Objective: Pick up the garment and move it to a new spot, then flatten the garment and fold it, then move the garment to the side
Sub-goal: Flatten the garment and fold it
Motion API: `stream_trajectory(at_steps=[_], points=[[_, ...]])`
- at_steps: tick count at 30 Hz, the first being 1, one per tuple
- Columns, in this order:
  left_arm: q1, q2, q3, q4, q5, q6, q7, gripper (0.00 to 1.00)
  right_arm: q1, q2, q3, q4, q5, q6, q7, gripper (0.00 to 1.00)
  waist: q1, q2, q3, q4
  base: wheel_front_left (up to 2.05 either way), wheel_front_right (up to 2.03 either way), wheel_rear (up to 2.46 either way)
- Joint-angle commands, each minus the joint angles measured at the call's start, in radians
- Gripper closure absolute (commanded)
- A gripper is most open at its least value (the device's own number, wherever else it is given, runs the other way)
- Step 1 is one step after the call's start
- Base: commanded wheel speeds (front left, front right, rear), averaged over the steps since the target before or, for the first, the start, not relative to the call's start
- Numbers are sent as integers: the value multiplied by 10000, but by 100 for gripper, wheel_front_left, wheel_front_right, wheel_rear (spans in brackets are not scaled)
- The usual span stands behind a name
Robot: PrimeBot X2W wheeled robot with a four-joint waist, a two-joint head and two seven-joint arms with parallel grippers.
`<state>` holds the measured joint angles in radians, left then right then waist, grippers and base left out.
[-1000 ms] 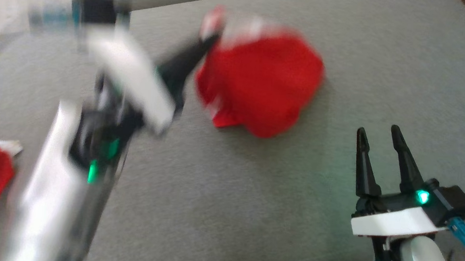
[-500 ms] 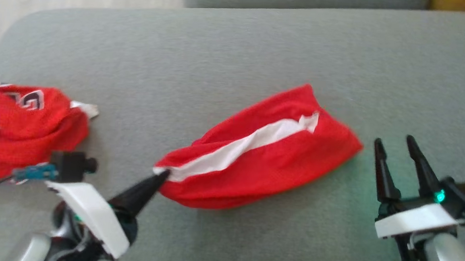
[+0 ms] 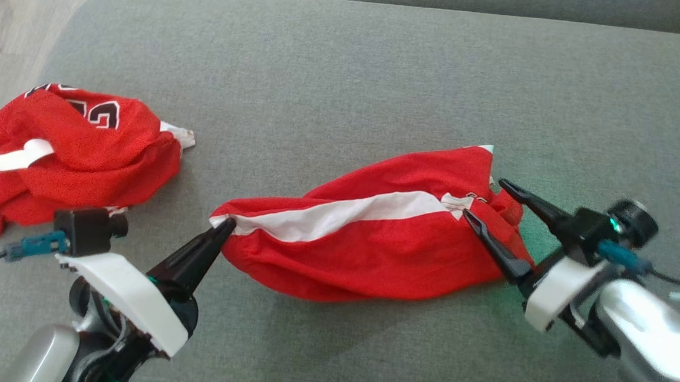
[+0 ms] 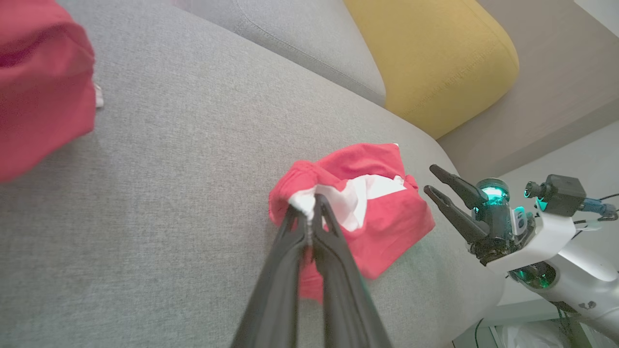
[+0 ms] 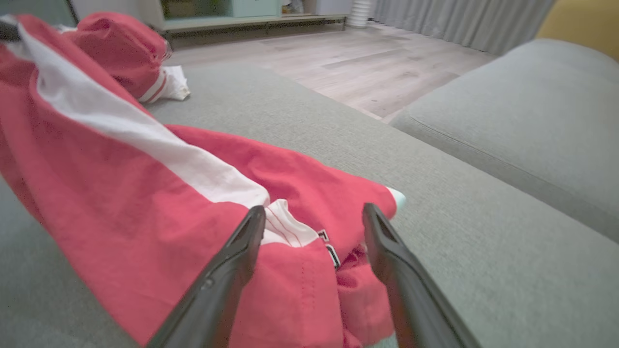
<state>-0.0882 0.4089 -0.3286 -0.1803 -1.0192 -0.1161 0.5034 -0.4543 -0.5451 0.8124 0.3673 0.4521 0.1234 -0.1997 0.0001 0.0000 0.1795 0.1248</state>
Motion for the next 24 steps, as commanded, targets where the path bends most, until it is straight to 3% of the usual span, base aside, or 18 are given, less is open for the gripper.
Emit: stream_trajectory(at_steps=[1,12,19,22,24], points=[[-539,209,357,-329,67,-87,-139,100,-626,-393,500,-67,-129,73,85,0,-1,0,41,58,0,0,0],[-811,315,82,-286,-8,-125,-285,100,-2893,-1055,3589,923,461,73,558,0,-1,0,197,351,0,0,0],[-931,329,-40,-197,-17,-133,-431,100,-3420,-1127,4498,1026,645,73,539,0,-1,0,267,418,0,0,0],[-992,318,-108,-132,-30,-136,-521,100,-3510,-1108,4630,977,538,73,630,20,-1,0,309,450,0,0,0],[-1045,308,-155,-86,-36,-138,-586,100,-3538,-1103,4660,904,444,73,689,27,-1,0,337,468,0,0,0]])
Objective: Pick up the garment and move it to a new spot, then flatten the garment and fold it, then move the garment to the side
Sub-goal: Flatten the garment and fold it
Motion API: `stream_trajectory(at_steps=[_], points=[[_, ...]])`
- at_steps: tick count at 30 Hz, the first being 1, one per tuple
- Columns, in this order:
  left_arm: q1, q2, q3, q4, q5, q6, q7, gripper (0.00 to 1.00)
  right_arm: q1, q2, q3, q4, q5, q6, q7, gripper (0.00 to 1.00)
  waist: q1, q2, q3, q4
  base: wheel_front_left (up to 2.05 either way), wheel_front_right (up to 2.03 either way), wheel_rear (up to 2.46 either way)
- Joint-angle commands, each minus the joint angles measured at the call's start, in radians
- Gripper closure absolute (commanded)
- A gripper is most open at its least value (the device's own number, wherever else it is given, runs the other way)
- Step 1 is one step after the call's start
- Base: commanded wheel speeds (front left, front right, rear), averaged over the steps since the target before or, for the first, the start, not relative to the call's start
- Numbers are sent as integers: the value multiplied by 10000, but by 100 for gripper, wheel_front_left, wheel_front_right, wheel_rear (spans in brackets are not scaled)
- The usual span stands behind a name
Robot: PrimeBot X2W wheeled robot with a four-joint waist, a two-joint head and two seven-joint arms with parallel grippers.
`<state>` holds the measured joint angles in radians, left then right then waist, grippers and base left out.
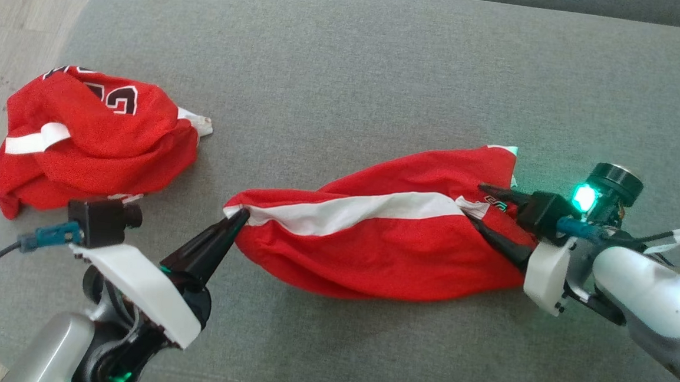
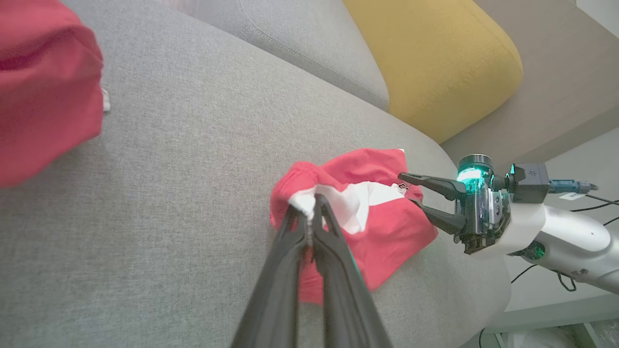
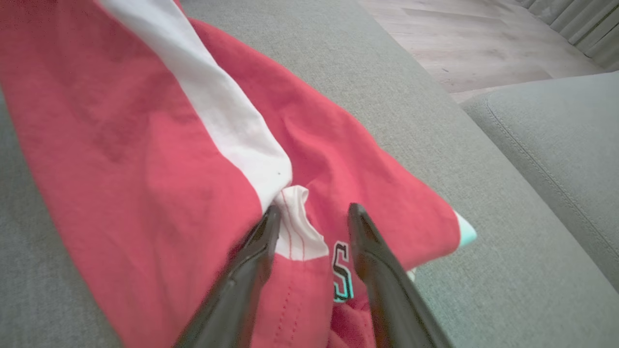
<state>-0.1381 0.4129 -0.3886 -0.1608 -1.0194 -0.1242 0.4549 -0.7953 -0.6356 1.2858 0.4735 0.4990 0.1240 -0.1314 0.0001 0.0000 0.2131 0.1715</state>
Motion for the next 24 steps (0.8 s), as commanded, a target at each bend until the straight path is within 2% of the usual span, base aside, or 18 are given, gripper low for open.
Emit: stream_trajectory(at_steps=[1,2,3,4,7,12,18,24], points=[[-573,262,417,-257,-38,-58,-131,100,-106,-198,-67,-221,-114,67,42,42,-1,0,9,12,0,0,0],[-600,256,384,-230,-42,-59,-159,100,-33,-202,-64,-311,-279,67,102,51,-1,0,14,27,0,0,0],[-623,253,352,-204,-48,-60,-184,100,33,-212,-62,-410,-451,67,109,67,-1,0,15,36,0,0,0],[-645,252,322,-176,-54,-60,-213,100,78,-226,-60,-477,-554,67,82,100,-1,0,12,41,0,0,0],[-684,269,276,-96,-67,-62,-325,100,158,-243,-58,-530,-577,67,21,100,-1,0,-21,22,0,0,0],[-847,373,300,-241,49,-63,-852,100,-5,-318,-101,-216,47,67,-476,100,-1,0,-89,-116,0,0,0],[-1392,771,317,-930,418,-64,-1995,100,-383,-370,-1454,54,1050,67,-1116,100,-1,0,-109,-608,0,0,0],[-2442,1261,435,-1107,628,-64,-2324,100,-1034,-709,-2766,-233,1363,67,-1270,100,-1,0,70,-1080,0,0,0]])
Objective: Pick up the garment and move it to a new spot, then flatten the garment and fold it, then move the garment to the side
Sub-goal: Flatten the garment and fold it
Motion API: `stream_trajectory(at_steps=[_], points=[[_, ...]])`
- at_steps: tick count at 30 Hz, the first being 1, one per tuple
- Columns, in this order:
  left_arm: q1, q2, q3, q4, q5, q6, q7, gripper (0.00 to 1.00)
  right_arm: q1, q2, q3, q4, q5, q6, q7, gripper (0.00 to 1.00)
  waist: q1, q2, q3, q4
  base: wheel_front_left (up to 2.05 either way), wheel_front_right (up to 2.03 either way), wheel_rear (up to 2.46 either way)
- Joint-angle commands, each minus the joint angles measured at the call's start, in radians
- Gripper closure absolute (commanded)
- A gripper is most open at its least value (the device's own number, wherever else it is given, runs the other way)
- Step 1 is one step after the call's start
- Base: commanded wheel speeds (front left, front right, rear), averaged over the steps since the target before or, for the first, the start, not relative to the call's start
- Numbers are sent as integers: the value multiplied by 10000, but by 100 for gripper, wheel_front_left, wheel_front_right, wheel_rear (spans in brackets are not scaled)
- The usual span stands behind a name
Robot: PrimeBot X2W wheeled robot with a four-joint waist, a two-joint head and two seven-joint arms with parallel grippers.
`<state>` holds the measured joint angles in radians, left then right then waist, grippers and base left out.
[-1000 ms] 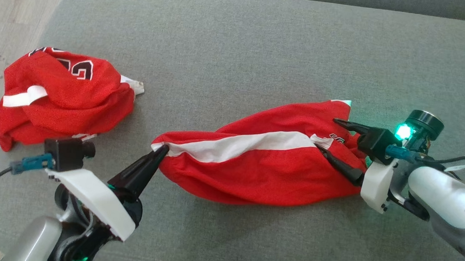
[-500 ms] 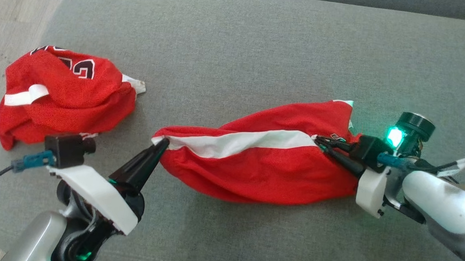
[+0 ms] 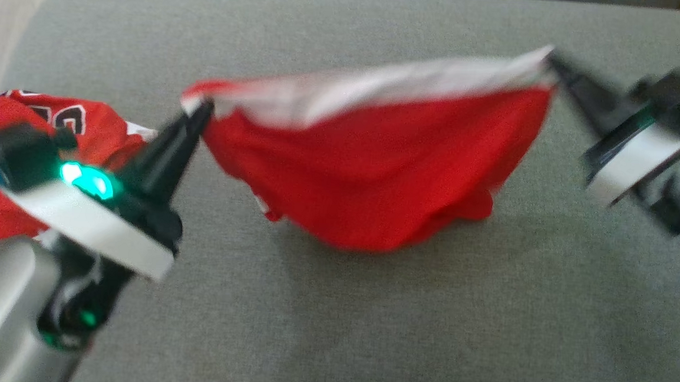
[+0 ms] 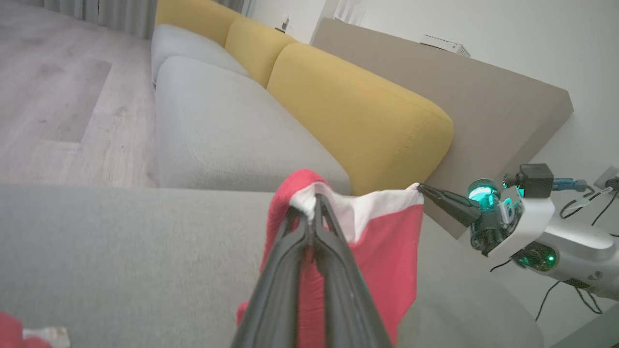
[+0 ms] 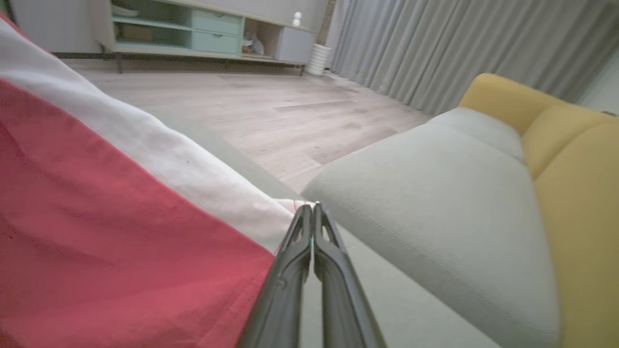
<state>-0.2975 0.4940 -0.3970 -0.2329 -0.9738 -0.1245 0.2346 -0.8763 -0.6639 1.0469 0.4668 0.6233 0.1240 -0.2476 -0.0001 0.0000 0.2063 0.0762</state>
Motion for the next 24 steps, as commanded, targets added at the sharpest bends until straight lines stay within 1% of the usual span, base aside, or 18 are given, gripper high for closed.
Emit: stream_trajectory(at_steps=[1,5,6,8,9,12,16,19,21,24], points=[[-1158,499,499,-381,196,-60,-136,100,-374,-547,-613,-195,110,67,-116,100,1,0,208,-161,0,0,0],[-2985,801,50,-90,607,-61,82,100,-1275,-937,-1309,-364,-28,67,-132,100,1,0,681,-370,0,0,0],[-4209,761,-268,161,811,-61,142,100,-1919,-1056,-1584,-388,-87,67,-135,100,1,0,1030,-524,0,0,0],[-5590,633,-700,581,1123,-61,137,100,-2658,-1139,-1855,-252,-180,67,-137,100,1,0,1366,-691,0,0,0],[-5590,633,-700,581,1123,-61,137,100,-2658,-1139,-1855,-252,-180,67,-137,100,1,0,1366,-691,0,0,0],[-7731,287,-1483,1563,1755,-61,-121,100,-3823,-1270,-2173,117,-478,67,-138,100,1,0,1877,-968,0,0,0],[-10206,-388,-2457,3206,2464,-61,-1102,100,-5173,-1428,-2780,391,-924,67,-139,100,1,0,2406,-1345,0,0,0],[-11483,-831,-3063,4308,2654,-61,-2005,100,-5810,-1565,-3398,308,-1281,67,-140,100,1,0,2679,-1608,0,0,0],[-11961,-925,-3498,4849,2656,-61,-2531,100,-5903,-1605,-3864,158,-1460,67,-140,100,1,0,2774,-1768,0,0,0],[-12120,-685,-4204,5335,2706,-61,-3293,100,-5459,-1656,-4465,-166,-1680,67,-140,100,1,0,2831,-1903,0,0,0]])
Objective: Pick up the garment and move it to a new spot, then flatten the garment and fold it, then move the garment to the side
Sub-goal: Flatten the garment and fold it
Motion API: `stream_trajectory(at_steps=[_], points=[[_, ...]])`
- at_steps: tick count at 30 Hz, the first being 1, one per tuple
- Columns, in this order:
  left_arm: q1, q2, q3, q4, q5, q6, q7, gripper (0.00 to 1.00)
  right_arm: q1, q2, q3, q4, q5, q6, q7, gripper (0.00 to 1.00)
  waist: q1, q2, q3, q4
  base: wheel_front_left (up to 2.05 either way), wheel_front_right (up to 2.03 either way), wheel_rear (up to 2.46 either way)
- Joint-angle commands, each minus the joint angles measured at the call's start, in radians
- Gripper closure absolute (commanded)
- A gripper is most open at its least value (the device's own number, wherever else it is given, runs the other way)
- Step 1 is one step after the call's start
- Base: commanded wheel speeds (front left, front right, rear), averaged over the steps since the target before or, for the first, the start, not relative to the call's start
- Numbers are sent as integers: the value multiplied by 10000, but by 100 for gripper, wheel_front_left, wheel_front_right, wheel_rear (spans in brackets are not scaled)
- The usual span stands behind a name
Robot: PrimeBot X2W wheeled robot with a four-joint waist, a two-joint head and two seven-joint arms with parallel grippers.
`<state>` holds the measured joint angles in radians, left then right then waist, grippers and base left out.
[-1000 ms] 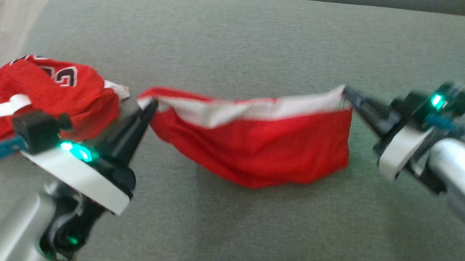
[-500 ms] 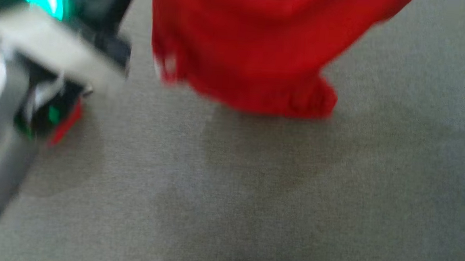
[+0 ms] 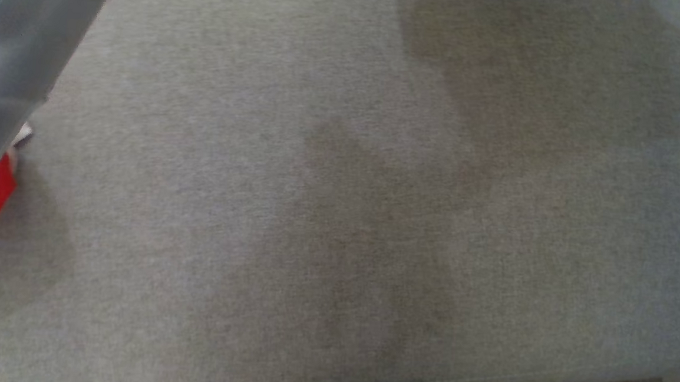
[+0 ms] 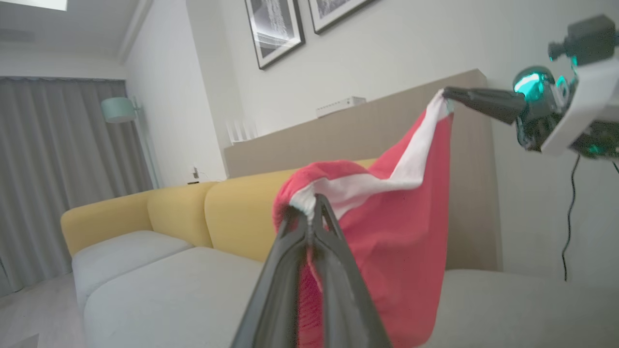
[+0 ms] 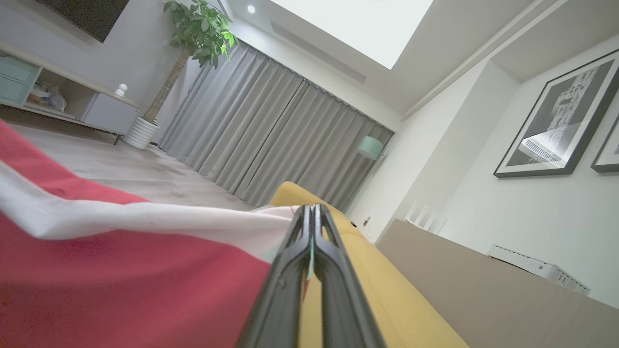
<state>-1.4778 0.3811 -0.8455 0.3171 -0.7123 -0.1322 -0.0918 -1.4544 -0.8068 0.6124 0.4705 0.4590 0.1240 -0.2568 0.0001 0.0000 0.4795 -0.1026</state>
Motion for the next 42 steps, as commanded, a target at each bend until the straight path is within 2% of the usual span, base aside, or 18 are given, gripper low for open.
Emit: stream_trajectory(at_steps=[1,4,7,9,11,15,19,22,25,29,33,37,42], points=[[-211,616,8,-69,118,16,-263,100,636,-235,-240,-322,-84,67,-48,100,-1,0,80,-141,0,0,0],[366,1306,-1184,-51,467,16,-729,100,1997,-306,-628,-581,5,67,-48,100,-1,0,-8,-137,0,0,0],[1331,1686,-1889,-292,395,16,-1166,100,3839,-563,-1119,-848,186,67,-36,100,-1,0,-76,65,0,0,0],[2203,1831,-2121,-520,424,117,-1386,100,5224,-599,-1833,-1013,103,67,-39,100,-1,0,-196,205,0,0,0],[3272,1943,-2431,-864,479,347,-1517,100,6855,-335,-2622,-1284,-33,67,-42,100,-1,0,-392,306,0,0,0],[5473,2279,-2949,-1539,688,1150,-1649,100,9977,705,-4080,-2371,-702,67,-43,100,-1,0,-927,256,0,0,0],[7602,2480,-3112,-2370,804,2216,-1691,100,12478,1811,-4892,-3782,-1348,67,433,100,-1,0,-1562,29,0,0,0],[9028,2587,-2900,-3222,717,2985,-1695,100,13840,2283,-5395,-4867,-1810,67,944,100,-1,0,-1981,-88,0,0,0],[10074,2822,-2771,-4068,781,3543,-1697,100,14932,2352,-5727,-5810,-1936,67,1412,100,-1,0,-2376,-52,0,0,0],[11005,3119,-2269,-5221,724,4147,-1698,100,15878,2296,-6403,-7084,-1976,67,2057,100,-1,0,-2662,50,0,0,0],[11222,3164,-1816,-5866,603,4327,-1699,100,15935,2121,-6746,-7705,-1987,67,2457,100,-1,0,-2583,214,0,0,0],[10815,2890,-1448,-5890,401,3973,-1697,100,15194,1827,-6560,-7858,-1817,67,3091,100,-1,0,-2203,570,0,0,0],[9910,1806,-1053,-5086,-185,3621,-1676,100,13594,1079,-5756,-7117,-1342,67,3845,100,-1,0,-1563,1160,0,0,0]])
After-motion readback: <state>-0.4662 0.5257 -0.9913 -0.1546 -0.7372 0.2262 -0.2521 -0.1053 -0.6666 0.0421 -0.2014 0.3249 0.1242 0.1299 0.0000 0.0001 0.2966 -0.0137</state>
